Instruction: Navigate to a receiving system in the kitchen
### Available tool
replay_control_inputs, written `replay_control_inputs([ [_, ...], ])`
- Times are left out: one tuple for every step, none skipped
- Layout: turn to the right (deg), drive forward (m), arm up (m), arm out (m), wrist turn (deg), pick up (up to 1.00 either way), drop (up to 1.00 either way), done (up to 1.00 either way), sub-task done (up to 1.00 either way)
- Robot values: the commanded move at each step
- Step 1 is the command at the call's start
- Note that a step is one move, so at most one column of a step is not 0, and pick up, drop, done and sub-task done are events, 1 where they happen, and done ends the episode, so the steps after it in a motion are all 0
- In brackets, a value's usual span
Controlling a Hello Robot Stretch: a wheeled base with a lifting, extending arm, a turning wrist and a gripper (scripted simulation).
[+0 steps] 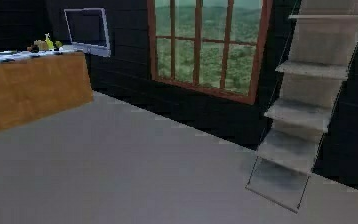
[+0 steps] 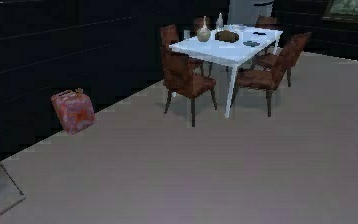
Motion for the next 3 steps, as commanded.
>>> replay_control_inputs([
  [0.0, 0.95, 0.00, 0.00, 0.0, 0.00, 0.00, 0.00, 0.00],
  [-24.0, 0.00, 0.00, 0.00, 0.0, 0.00, 0.00, 0.00, 0.00],
  [-3.0, 0.00, 0.00, 0.00, 0.0, 0.00, 0.00, 0.00, 0.00],
])
